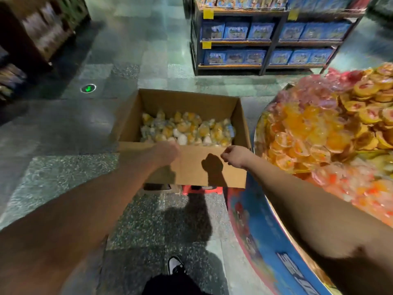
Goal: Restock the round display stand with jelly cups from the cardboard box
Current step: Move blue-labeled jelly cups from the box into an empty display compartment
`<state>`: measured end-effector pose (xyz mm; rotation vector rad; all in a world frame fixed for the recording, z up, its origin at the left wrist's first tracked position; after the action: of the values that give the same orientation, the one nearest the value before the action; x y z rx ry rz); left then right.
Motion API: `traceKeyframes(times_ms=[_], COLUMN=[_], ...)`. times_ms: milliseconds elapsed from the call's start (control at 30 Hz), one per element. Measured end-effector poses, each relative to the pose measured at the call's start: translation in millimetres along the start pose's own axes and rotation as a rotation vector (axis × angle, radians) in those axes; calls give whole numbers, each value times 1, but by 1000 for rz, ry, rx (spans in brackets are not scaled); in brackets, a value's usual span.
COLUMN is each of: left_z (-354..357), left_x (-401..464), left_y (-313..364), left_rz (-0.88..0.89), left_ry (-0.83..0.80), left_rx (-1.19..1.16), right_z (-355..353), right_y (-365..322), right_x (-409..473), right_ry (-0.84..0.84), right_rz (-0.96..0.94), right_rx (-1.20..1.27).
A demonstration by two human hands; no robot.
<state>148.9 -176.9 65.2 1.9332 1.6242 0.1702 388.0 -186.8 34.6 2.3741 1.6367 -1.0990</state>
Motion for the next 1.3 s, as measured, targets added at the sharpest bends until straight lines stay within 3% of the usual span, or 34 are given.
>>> traceKeyframes(times_ms=[67, 100, 300, 533, 900, 1067, 1300], left_z=[-5, -8, -19, -16, 31, 54, 89], left_x=[13, 27, 77, 152, 277, 315, 341], left_y=[-26, -35, -77, -118, -175, -193, -228], left_rz=[-49, 10, 22, 3, -95, -42, -34], left_ry=[-30, -48, -176, -180, -338, -436, -545], left_rx=[-78, 38, 164, 210, 217, 410, 451], right_z=[4, 5, 13, 15, 32, 39, 47], right_y=[-21, -30, -52, -48, -19, -15, -28], right_x=[23, 32, 93, 186, 330, 376, 410], right_ry=[4, 16, 46, 0, -115, -95, -45], right_rz=[-1, -5, 8, 123, 250, 231, 233], right_rx=[-65, -83, -158, -108, -212, -298, -261])
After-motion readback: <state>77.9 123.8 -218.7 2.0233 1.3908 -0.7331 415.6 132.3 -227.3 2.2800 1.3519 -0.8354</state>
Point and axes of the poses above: each hand's wrist, its own x-axis towards the middle knuckle, its own z-axis out of the palm, y = z × x, the point moved 10 cm from there along x, towards the middle knuckle, and after that the axes turned 11 degrees about z, right-handed, at the moved point
